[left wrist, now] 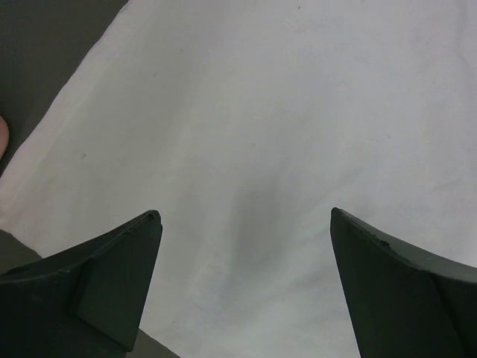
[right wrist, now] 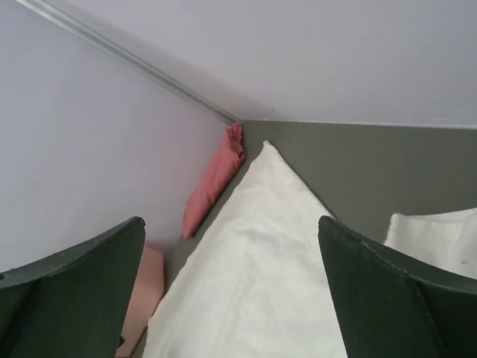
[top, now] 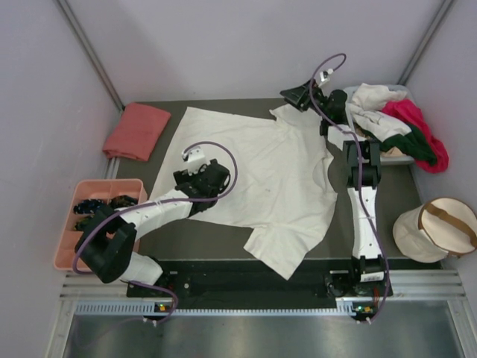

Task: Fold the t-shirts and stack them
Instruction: Flatten out the tshirt

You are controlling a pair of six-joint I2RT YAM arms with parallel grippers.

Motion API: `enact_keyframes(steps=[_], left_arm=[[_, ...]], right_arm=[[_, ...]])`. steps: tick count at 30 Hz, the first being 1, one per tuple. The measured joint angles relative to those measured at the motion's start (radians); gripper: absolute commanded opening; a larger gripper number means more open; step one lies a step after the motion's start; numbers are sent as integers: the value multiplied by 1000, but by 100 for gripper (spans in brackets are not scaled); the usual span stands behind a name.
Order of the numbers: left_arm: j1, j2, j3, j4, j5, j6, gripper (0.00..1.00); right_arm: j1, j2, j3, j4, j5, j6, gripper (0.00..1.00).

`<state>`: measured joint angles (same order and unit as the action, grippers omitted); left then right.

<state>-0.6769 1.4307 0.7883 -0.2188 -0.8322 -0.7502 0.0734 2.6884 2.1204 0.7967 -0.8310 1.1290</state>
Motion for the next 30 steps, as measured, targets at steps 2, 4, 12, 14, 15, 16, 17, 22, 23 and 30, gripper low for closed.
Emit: enact_keyframes(steps=[2, 4, 12, 14, 15, 16, 17, 22, 23, 30], left_arm=[[0, -14, 11, -8, -9, 11, 99], [0, -37, 19, -14, -19, 20, 99], [0, -124, 76, -41, -10, 47, 99], [0, -144, 76, -59, 2, 47, 99], [0, -156, 76, -76, 6, 47, 99], [0, -167, 76, -89, 8, 47, 99], [0, -182, 76, -103, 10, 47, 99], [0, -274, 62, -137, 1, 54, 99], [0, -306, 52, -135, -5, 70, 99], [0, -322, 34, -117, -9, 107, 99]], right_arm=[[0, -80, -89, 23, -4, 1, 99], [2, -157, -161, 39, -3, -3, 99], [47, -393, -268, -151, 33, -188, 99], [76, -431, -269, -216, 55, -233, 99], [95, -455, -272, -257, 78, -256, 99], [109, -475, -282, -286, 93, -273, 99], [127, -502, -297, -320, 115, -294, 99], [203, -637, -360, -589, 301, -445, 99], [224, -700, -394, -692, 376, -500, 99], [242, -952, -552, -972, 663, -668, 99]])
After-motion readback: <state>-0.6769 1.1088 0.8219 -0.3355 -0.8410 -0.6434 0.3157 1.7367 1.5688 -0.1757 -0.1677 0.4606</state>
